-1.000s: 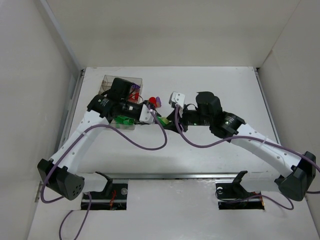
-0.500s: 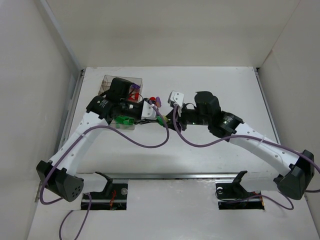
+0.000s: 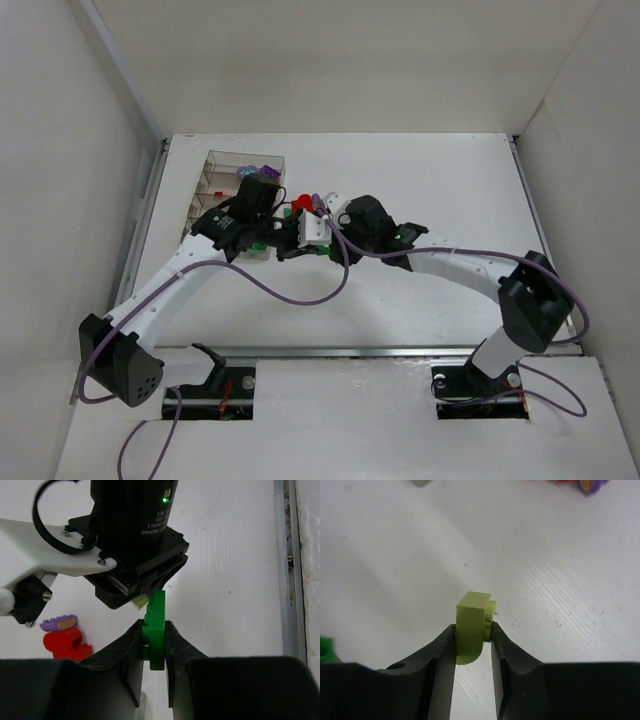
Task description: Sort the legos into containers by color
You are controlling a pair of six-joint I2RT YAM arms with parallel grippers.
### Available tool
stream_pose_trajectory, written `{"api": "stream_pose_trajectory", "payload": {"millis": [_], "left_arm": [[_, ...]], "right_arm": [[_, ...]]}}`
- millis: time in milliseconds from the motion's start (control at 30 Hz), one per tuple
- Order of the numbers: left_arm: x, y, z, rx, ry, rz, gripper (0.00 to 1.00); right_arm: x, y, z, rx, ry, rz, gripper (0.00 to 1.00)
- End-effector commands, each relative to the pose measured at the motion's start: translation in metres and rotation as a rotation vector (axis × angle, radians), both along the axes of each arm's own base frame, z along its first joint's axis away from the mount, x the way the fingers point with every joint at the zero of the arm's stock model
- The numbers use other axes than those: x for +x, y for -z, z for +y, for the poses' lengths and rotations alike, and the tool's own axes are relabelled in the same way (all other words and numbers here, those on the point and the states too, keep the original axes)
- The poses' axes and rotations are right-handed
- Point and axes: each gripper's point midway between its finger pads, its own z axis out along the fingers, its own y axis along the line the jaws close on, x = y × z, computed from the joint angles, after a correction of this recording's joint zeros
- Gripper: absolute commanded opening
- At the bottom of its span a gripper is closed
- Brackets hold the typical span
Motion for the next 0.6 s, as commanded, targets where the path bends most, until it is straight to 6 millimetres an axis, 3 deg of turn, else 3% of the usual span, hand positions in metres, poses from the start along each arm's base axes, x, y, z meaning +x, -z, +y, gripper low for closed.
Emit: {"api": "stream_pose_trajectory", "payload": {"millis": [0,167,200,300,400,567], "left_arm": [[0.011,0.003,0.005,-0.006,-0.142,0.017,0.0],[0.038,0.03,0.067,0.032,-0.414,0.057,0.0],[0.049,0.041,0.095,0.034,-0.528,0.085,0.0],[0.064,0.046,0.138,-0.005,-0.715,0.093,0.0],[0.077,0.043,0.161,-0.037,-0.821,0.044,0.0],[0.099,0.057,0.202,-0.042,-0.954,-0.01,0.0]], "right_arm": [[0.019,0.007,0.0,0.024,0.177,0.025,0.0],[0.023,0.013,-0.003,0.051,0.277,0.059,0.0],[0.023,0.013,-0.006,0.051,0.296,0.057,0.0],[0.028,0.008,-0.01,0.06,0.343,0.045,0.0],[0.028,0.001,-0.014,0.073,0.366,0.033,0.0],[0.028,-0.007,-0.015,0.083,0.359,0.015,0.0]]}}
